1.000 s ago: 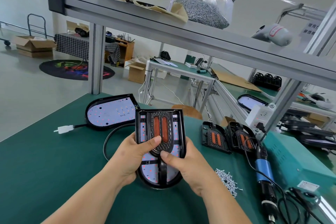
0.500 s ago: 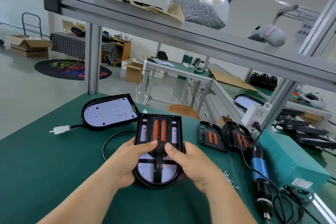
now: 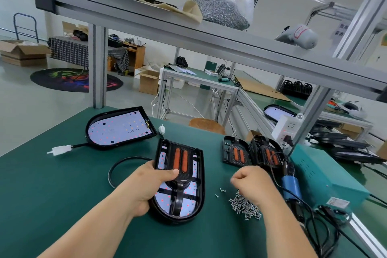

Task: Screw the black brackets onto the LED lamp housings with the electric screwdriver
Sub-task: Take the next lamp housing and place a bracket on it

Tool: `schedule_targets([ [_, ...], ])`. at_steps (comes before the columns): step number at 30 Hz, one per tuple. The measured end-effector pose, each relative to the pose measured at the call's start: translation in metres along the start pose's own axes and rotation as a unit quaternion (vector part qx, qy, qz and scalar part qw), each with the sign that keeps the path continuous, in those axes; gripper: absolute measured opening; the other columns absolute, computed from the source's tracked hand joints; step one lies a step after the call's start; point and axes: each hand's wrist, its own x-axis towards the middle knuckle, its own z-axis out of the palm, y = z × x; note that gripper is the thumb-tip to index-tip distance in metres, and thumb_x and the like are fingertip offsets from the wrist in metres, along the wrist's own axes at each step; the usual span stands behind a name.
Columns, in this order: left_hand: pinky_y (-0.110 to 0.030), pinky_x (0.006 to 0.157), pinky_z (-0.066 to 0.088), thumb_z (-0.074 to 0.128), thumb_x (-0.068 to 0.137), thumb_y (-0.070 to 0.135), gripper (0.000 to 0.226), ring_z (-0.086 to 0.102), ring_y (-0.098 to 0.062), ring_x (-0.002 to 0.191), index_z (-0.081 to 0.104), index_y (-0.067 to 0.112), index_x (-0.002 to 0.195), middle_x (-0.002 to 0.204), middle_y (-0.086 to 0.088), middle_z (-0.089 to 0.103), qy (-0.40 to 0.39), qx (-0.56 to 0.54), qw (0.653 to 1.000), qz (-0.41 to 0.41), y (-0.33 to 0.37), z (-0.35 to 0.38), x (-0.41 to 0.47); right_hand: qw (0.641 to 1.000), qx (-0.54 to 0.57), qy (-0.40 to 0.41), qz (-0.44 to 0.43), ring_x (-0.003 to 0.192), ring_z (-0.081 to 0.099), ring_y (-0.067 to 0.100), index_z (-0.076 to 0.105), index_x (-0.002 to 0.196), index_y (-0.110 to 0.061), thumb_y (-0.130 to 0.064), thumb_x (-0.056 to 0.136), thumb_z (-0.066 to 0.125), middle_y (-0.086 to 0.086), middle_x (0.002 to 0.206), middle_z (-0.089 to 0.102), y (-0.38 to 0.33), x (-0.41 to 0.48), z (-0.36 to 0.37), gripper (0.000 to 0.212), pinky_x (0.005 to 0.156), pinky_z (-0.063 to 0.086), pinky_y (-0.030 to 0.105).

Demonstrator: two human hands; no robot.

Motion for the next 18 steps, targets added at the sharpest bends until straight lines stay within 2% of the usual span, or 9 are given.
schedule_targets([
  [2, -0.049, 0.087, 0.057, 0.067, 0.090, 0.002, 0.019, 0.073, -0.036, 0.092, 0.065, 0.006, 0.108, 0.096, -0.016, 0.077, -0.001, -0.001, 1.000, 0.001, 0.000, 0.000, 0.000, 0.996, -0.080, -0.040, -0.014, 0.089, 0.067, 0.018, 0.077, 0.088, -0.019, -0.030, 0.092, 0.066, -0.002, 0.093, 0.075, -0.012, -0.003, 0.008, 0.017, 0.068, 0.041, 0.022],
  [3, -0.049, 0.085, 0.058, 0.067, 0.090, 0.002, 0.019, 0.073, -0.036, 0.091, 0.065, 0.006, 0.108, 0.095, -0.016, 0.077, -0.003, -0.002, 1.000, 0.003, 0.000, 0.000, 0.000, 0.993, -0.106, -0.044, -0.020, 0.089, 0.065, 0.018, 0.076, 0.090, -0.019, -0.034, 0.093, 0.065, -0.001, 0.095, 0.074, -0.016, -0.004, 0.010, 0.020, 0.069, 0.039, 0.021],
  [5, -0.045, 0.075, 0.060, 0.066, 0.090, 0.001, 0.019, 0.074, -0.034, 0.085, 0.065, 0.006, 0.108, 0.095, -0.016, 0.077, -0.012, -0.014, 1.000, 0.006, -0.001, -0.001, 0.000, 0.994, -0.098, -0.016, -0.046, 0.073, 0.055, 0.017, 0.062, 0.070, -0.019, -0.041, 0.096, 0.060, 0.001, 0.077, 0.065, -0.023, -0.005, 0.011, 0.034, 0.061, 0.036, 0.027],
  [7, -0.040, 0.068, 0.059, 0.067, 0.089, 0.000, 0.022, 0.075, -0.033, 0.082, 0.064, 0.006, 0.110, 0.096, -0.017, 0.077, -0.012, -0.042, 0.999, 0.013, -0.003, 0.000, 0.001, 0.998, 0.000, 0.013, -0.063, 0.057, 0.040, 0.015, 0.039, 0.057, -0.019, -0.054, 0.095, 0.054, -0.002, 0.057, 0.045, -0.033, -0.010, 0.013, 0.054, 0.054, 0.029, 0.030],
  [8, -0.040, 0.067, 0.059, 0.067, 0.088, 0.000, 0.024, 0.075, -0.033, 0.082, 0.064, 0.006, 0.111, 0.096, -0.017, 0.076, -0.005, -0.063, 0.998, 0.023, -0.004, 0.001, 0.002, 0.995, 0.082, -0.005, -0.058, 0.053, 0.041, 0.012, 0.038, 0.057, -0.018, -0.064, 0.090, 0.054, -0.007, 0.054, 0.044, -0.042, -0.015, 0.016, 0.059, 0.053, 0.029, 0.029],
  [10, -0.045, 0.072, 0.059, 0.068, 0.086, 0.002, 0.029, 0.074, -0.037, 0.086, 0.063, 0.006, 0.115, 0.099, -0.020, 0.075, 0.014, -0.120, 0.992, 0.046, -0.006, 0.004, 0.004, 0.957, 0.278, -0.079, -0.020, 0.064, 0.060, 0.001, 0.059, 0.072, -0.020, -0.077, 0.075, 0.061, -0.018, 0.068, 0.064, -0.064, -0.030, 0.031, 0.057, 0.061, 0.043, 0.022],
  [12, -0.047, 0.075, 0.058, 0.070, 0.084, 0.006, 0.033, 0.073, -0.037, 0.088, 0.062, 0.006, 0.116, 0.101, -0.020, 0.075, 0.032, -0.168, 0.983, 0.065, -0.008, 0.007, 0.004, 0.897, 0.430, -0.106, -0.001, 0.087, 0.072, 0.008, 0.067, 0.098, -0.022, -0.069, 0.069, 0.072, -0.010, 0.093, 0.075, -0.078, -0.035, 0.053, 0.056, 0.080, 0.057, 0.031],
  [14, -0.046, 0.075, 0.059, 0.069, 0.086, 0.009, 0.030, 0.074, -0.036, 0.088, 0.063, 0.009, 0.115, 0.102, -0.019, 0.075, 0.040, -0.189, 0.978, 0.078, -0.010, 0.009, 0.005, 0.869, 0.488, -0.085, -0.002, 0.094, 0.074, 0.021, 0.067, 0.110, -0.015, -0.048, 0.076, 0.081, 0.002, 0.101, 0.077, -0.084, -0.034, 0.066, 0.049, 0.090, 0.058, 0.044],
  [18, -0.045, 0.087, 0.057, 0.070, 0.083, 0.026, 0.039, 0.073, -0.031, 0.098, 0.062, 0.016, 0.120, 0.109, -0.012, 0.075, 0.000, -0.204, 0.976, 0.081, -0.009, 0.015, 0.000, 0.856, 0.515, -0.031, -0.019, 0.089, 0.075, 0.026, 0.071, 0.104, -0.008, -0.032, 0.081, 0.080, 0.007, 0.094, 0.078, -0.078, -0.029, 0.063, 0.035, 0.082, 0.060, 0.040],
])
